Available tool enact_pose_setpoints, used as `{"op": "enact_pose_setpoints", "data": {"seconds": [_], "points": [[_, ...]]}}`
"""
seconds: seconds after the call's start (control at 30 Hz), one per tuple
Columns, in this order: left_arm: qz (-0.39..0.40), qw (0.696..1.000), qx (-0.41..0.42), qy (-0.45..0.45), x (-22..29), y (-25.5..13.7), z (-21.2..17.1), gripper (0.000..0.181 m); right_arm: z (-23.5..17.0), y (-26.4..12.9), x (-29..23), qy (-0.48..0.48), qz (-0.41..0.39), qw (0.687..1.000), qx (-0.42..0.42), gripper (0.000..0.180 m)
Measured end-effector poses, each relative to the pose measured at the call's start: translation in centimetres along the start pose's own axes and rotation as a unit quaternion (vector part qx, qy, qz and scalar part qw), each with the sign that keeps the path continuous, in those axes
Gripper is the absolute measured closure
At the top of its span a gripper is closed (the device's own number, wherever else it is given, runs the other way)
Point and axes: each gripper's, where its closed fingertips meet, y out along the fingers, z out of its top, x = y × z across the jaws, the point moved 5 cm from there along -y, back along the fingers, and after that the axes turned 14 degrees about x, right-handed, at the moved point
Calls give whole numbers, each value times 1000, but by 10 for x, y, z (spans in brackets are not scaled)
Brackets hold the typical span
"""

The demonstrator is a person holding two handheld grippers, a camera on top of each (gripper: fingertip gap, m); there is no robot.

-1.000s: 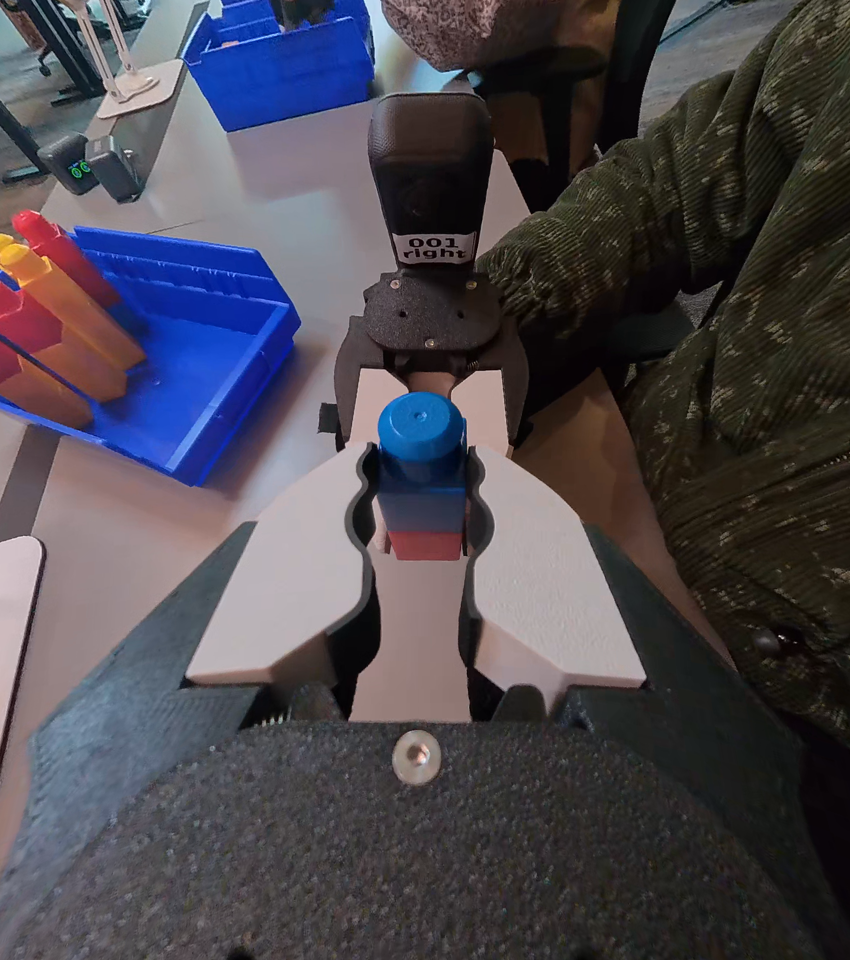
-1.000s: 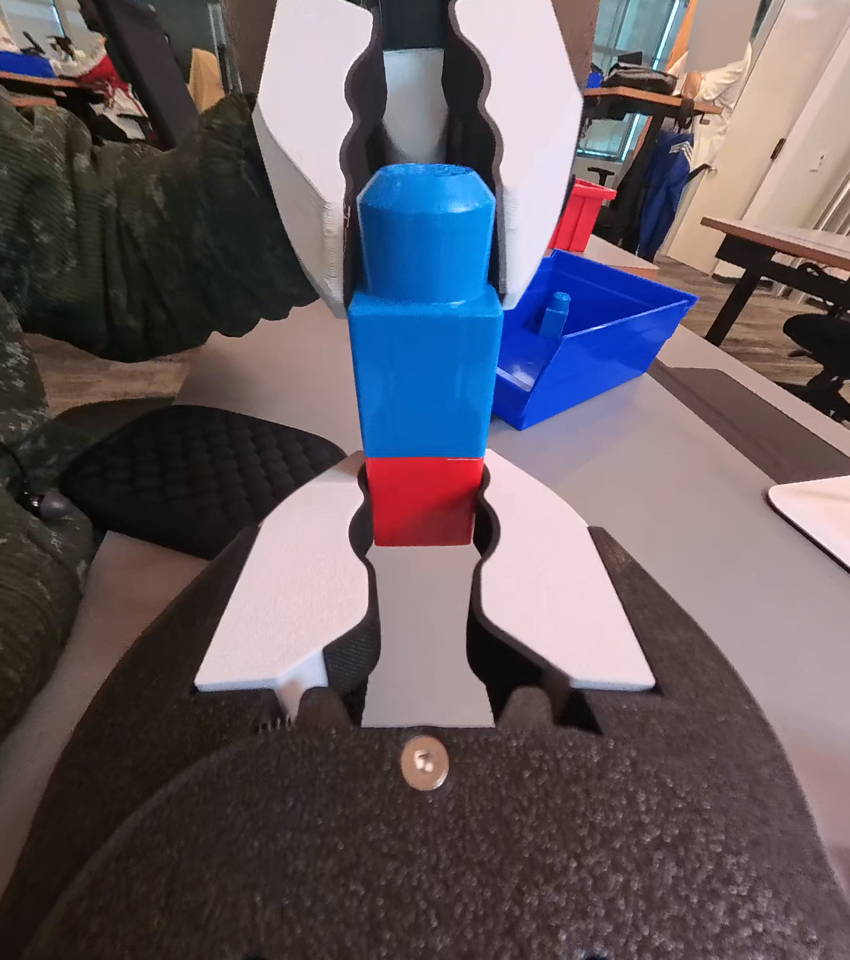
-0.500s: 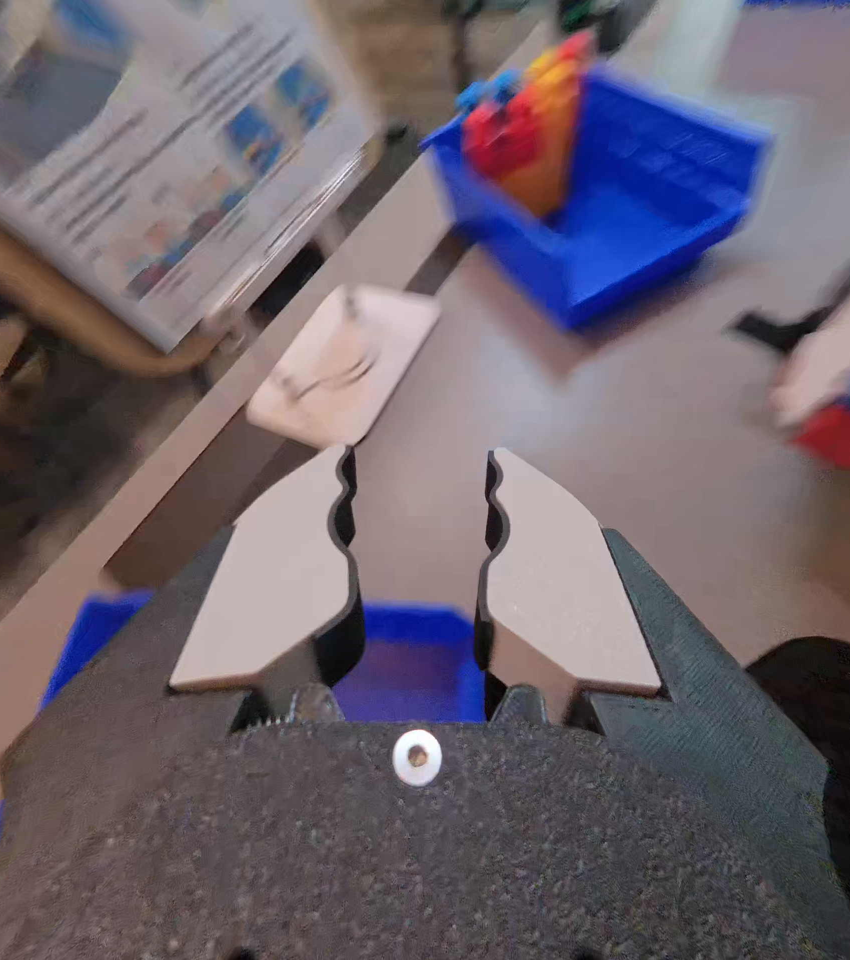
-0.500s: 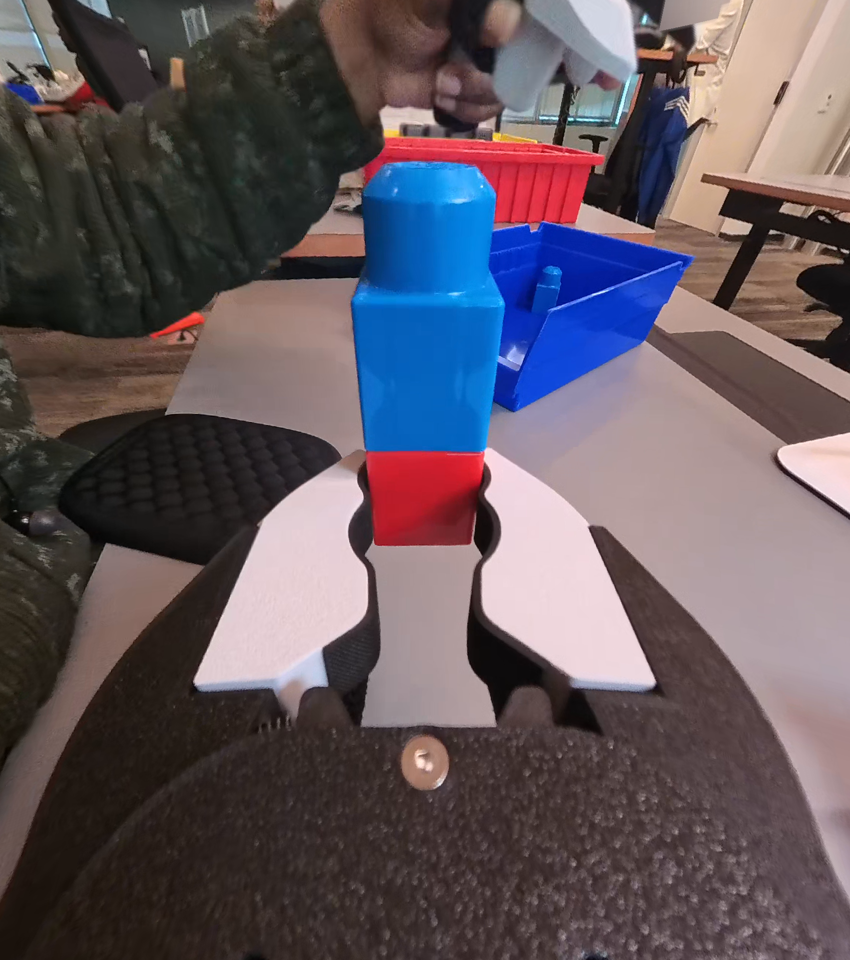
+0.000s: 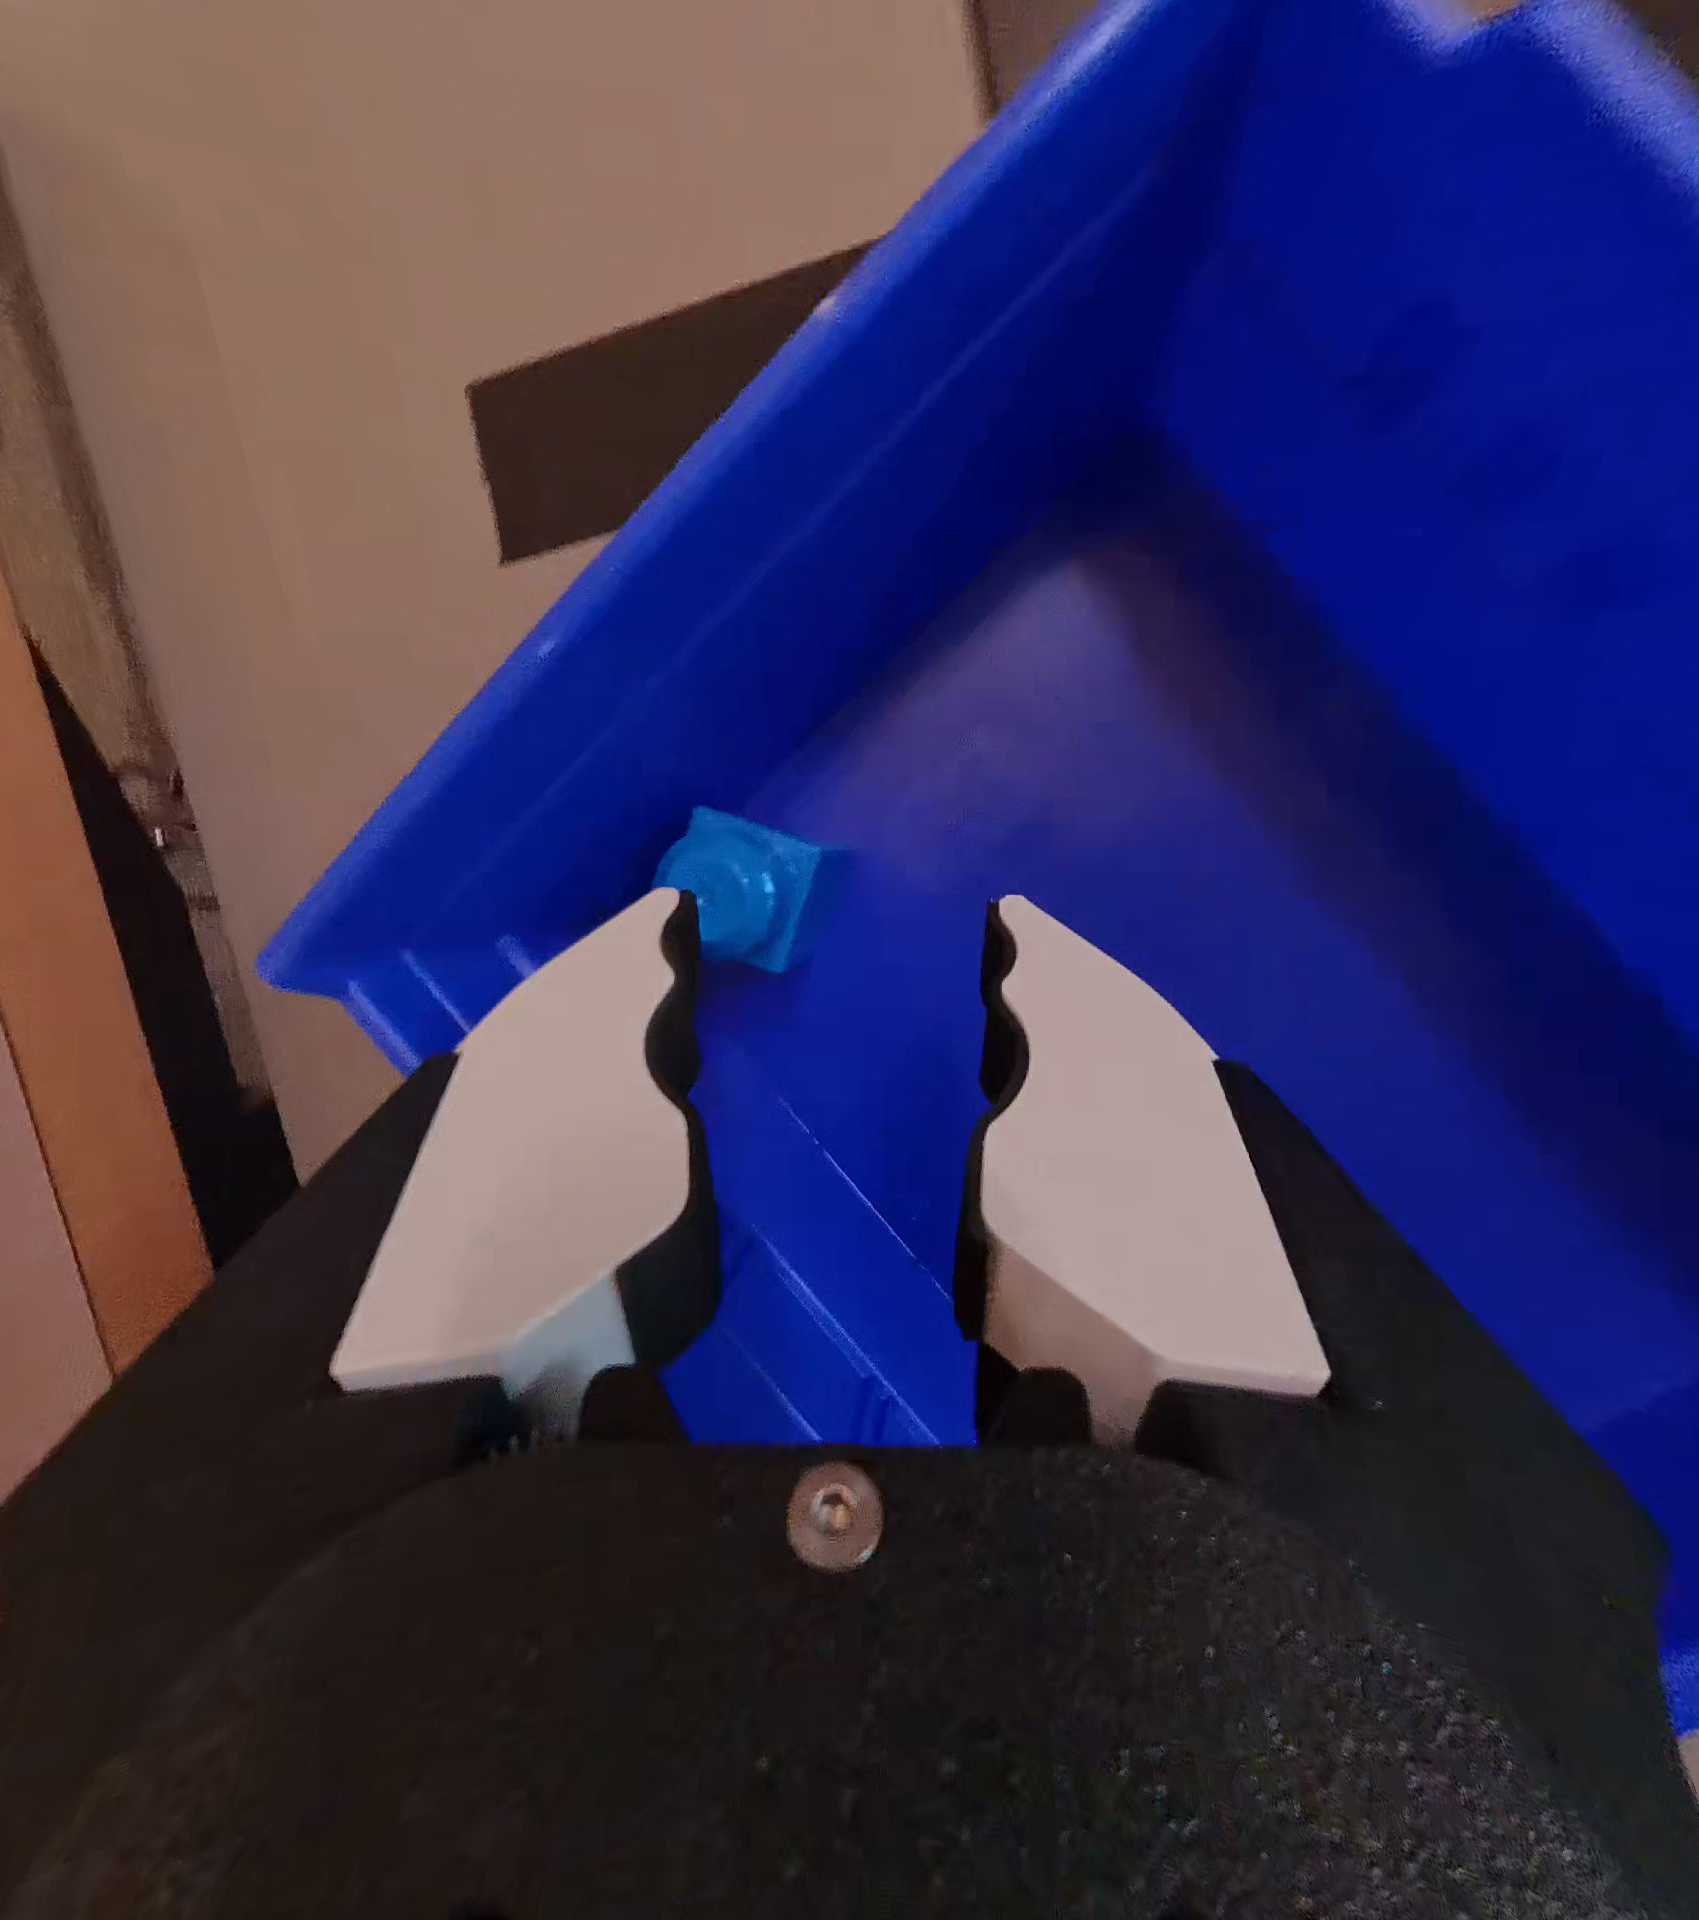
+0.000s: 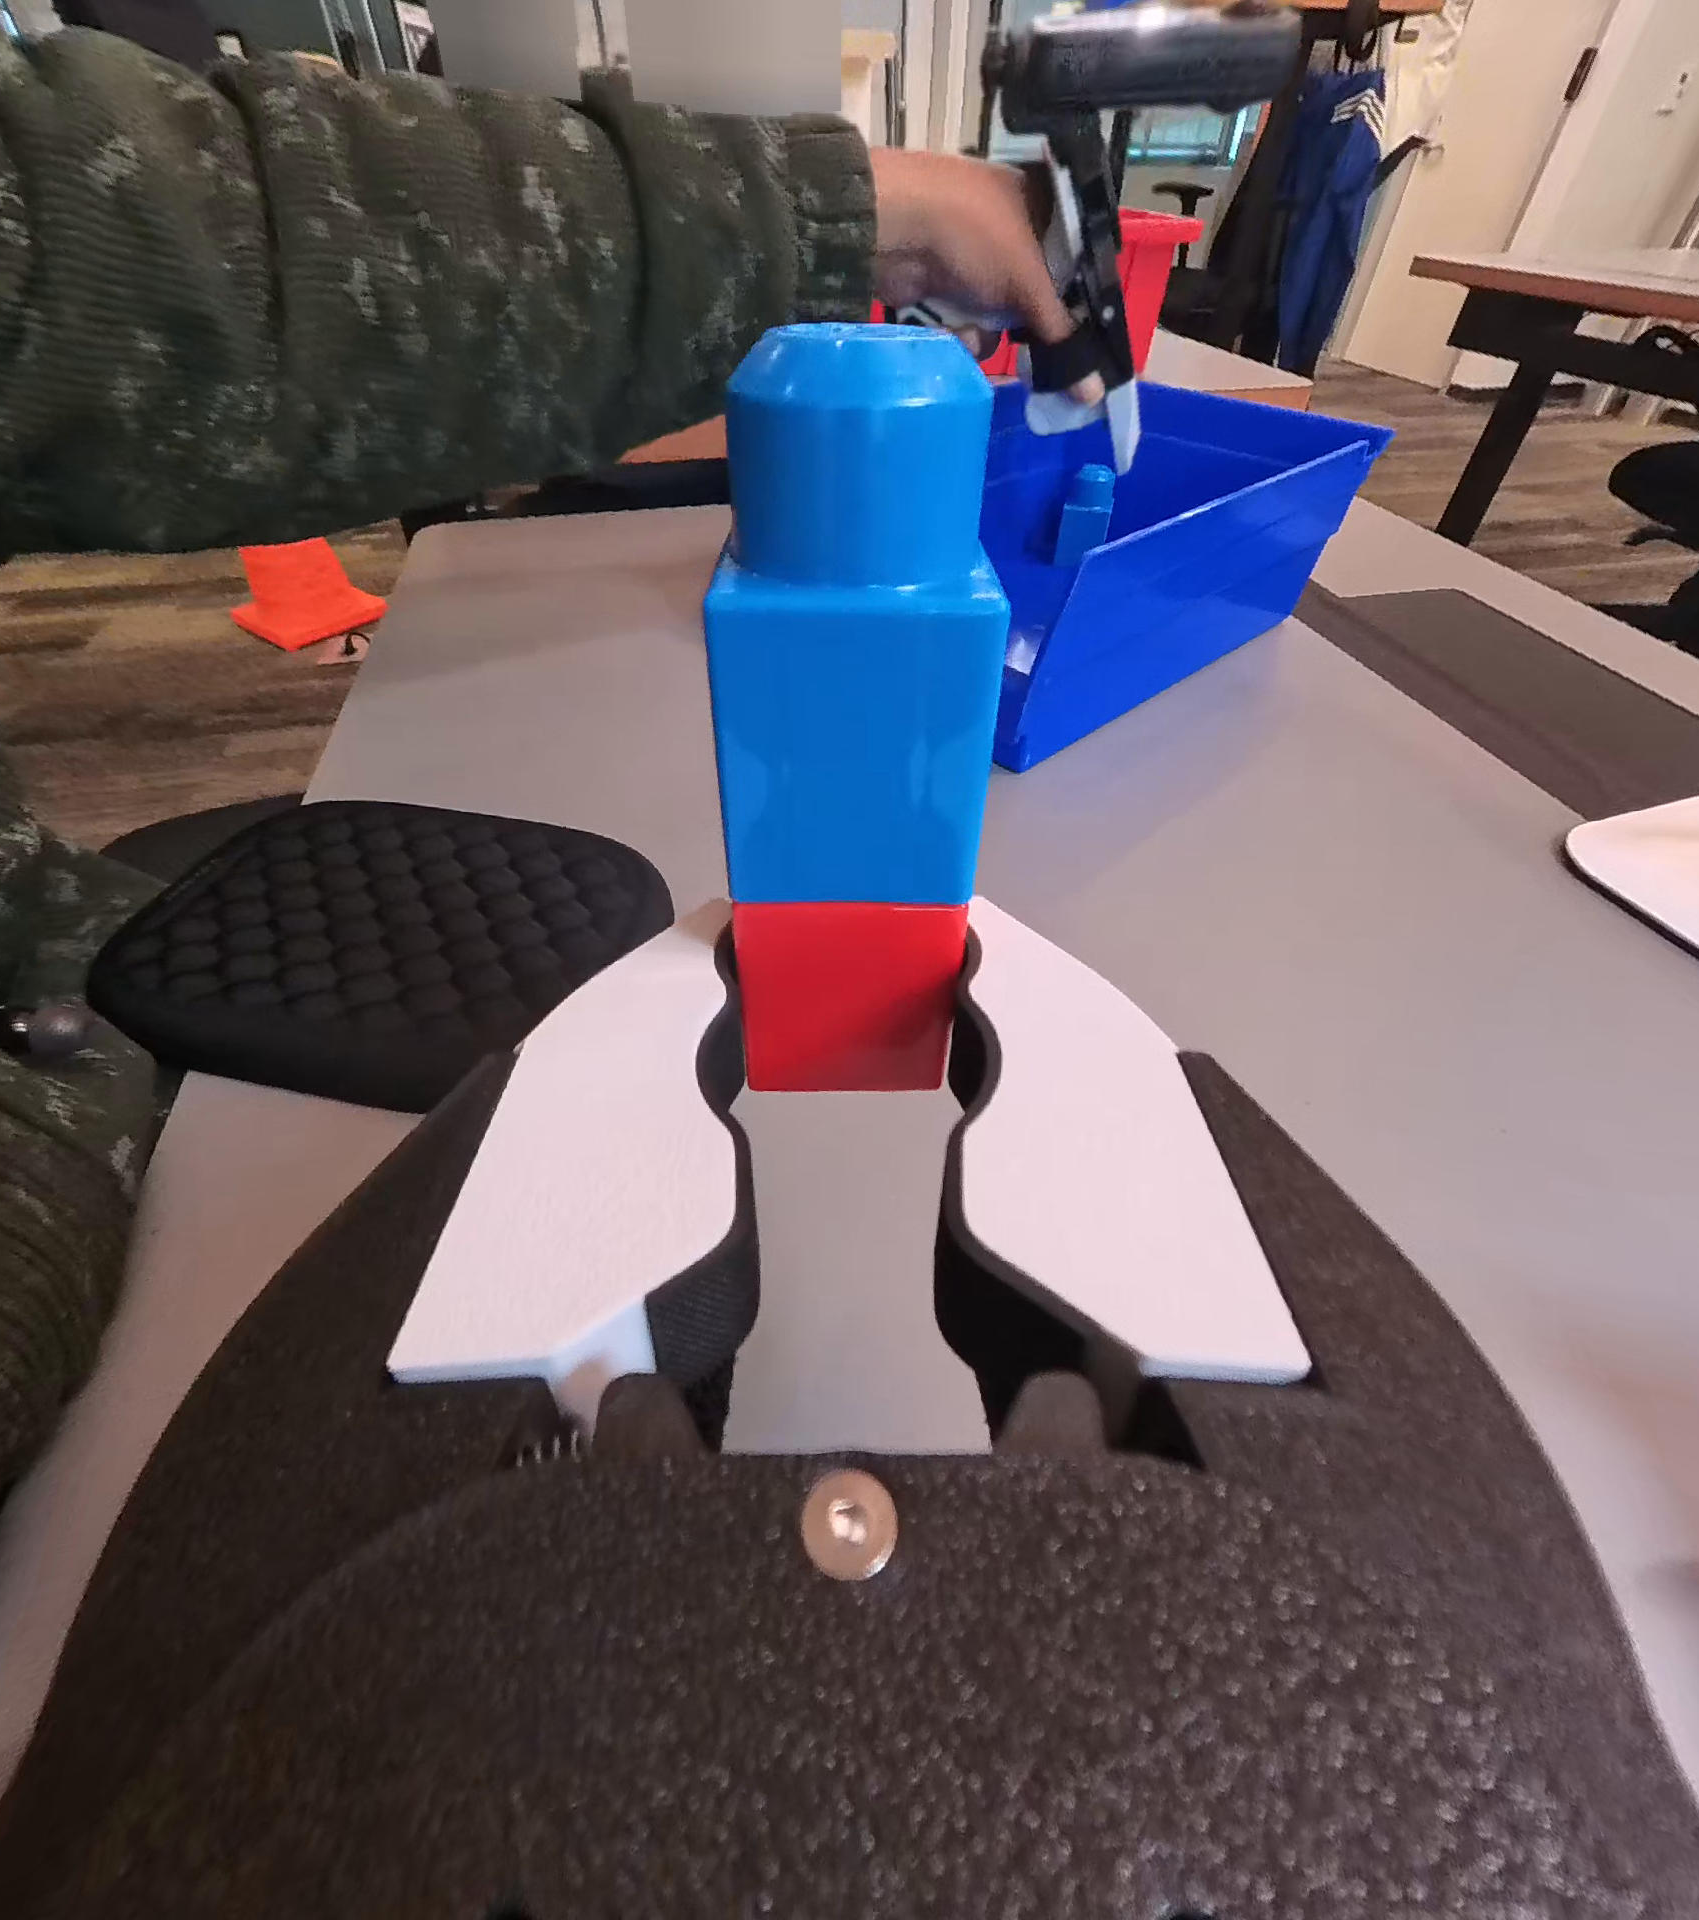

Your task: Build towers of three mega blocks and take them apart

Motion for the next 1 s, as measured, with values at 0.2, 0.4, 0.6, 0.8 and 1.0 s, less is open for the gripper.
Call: {"op": "enact_pose_setpoints", "data": {"seconds": [0.2, 0.4, 0.6, 0.8, 1.0], "points": [[77, 994, -32, -74, -16, 25, -4, 131, -2, 0, 1, 4, -1, 1000, -3, 143], [101, 989, -79, -72, -16, 37, -10, 130, 3, -4, 3, 4, -8, 1000, 8, 143], [123, 987, -100, -34, -13, 41, -17, 135, 2, -4, 4, 10, -8, 1000, 7, 143], [82, 989, -119, -11, 6, 39, -18, 129, 2, -4, 4, 13, -8, 1000, 7, 143], [82, 982, -167, -9, 7, 41, -34, 126, 1, -3, 3, 13, -5, 1000, 1, 143]]}}
